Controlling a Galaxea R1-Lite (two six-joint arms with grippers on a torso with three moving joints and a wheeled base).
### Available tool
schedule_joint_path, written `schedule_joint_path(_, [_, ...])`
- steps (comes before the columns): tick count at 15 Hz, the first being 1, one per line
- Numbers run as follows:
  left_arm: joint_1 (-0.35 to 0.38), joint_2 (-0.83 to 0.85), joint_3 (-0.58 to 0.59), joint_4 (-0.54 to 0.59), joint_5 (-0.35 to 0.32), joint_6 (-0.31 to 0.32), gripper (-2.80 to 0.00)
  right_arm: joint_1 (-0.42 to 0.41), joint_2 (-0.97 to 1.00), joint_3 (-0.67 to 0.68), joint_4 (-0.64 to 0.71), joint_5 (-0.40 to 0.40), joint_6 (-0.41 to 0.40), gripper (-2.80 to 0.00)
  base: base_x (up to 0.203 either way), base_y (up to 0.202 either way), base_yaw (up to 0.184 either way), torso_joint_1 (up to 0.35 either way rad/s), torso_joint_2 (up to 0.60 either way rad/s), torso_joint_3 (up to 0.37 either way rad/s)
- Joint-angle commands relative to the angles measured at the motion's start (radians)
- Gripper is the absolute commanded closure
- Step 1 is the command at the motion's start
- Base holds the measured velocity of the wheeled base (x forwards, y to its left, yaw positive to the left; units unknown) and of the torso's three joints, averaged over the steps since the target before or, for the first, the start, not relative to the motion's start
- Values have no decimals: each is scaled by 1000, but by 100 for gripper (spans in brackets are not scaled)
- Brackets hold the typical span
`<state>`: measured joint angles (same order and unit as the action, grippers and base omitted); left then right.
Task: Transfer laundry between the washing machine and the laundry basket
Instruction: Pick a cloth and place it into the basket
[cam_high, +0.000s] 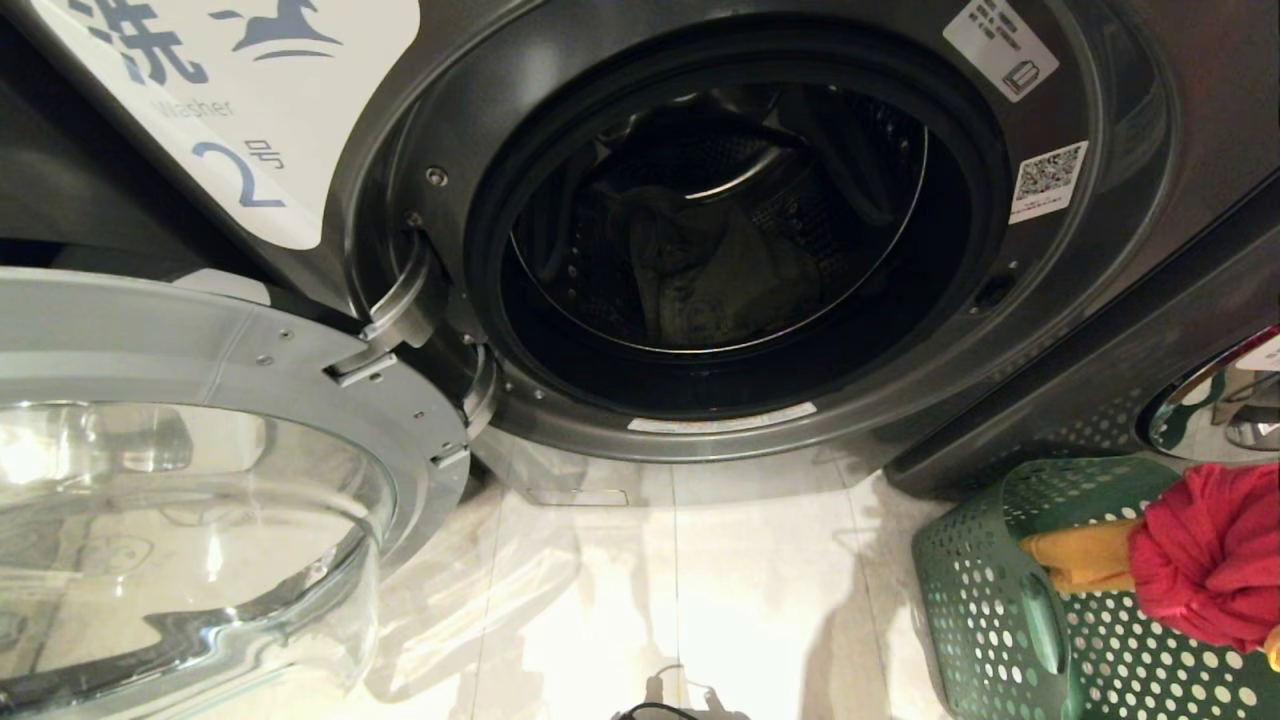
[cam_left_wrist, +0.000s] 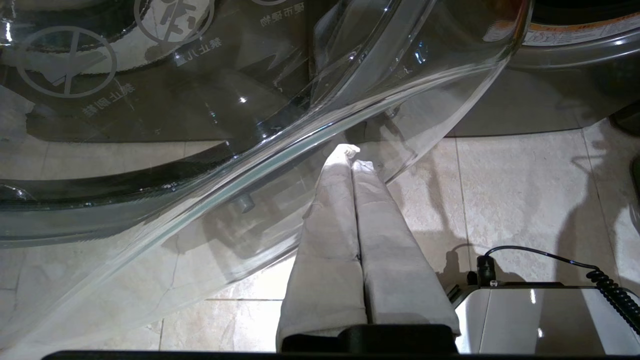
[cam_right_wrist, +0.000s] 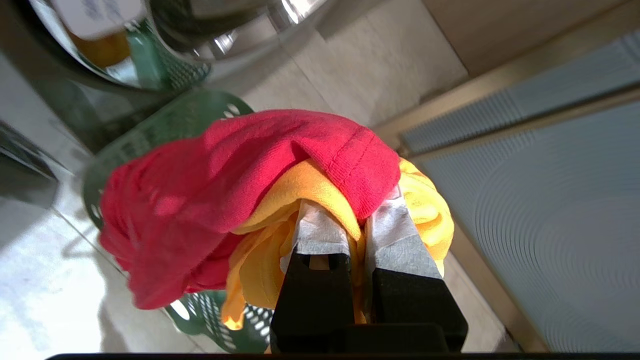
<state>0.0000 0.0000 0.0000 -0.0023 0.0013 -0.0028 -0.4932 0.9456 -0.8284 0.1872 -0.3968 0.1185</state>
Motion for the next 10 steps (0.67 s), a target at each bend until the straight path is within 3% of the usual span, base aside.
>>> schedule_joint_path(1, [0, 2, 0, -1, 0, 0, 0, -33, 52, 23, 3, 4, 8, 0, 0, 0, 0, 0, 0, 0])
schedule_joint_path(7, [0, 1, 0, -1, 0, 0, 0, -36, 87, 98, 5, 36, 13, 0, 0, 0, 0, 0, 0, 0])
schedule_joint_path(8, [0, 1, 0, -1, 0, 0, 0, -36, 93, 100, 5, 36, 13, -280, 0, 0, 0, 0, 0, 0])
schedule_joint_path(10, [0, 0, 0, -1, 0, 0, 0, -36, 99, 102, 5, 36, 13, -280, 0, 0, 0, 0, 0, 0])
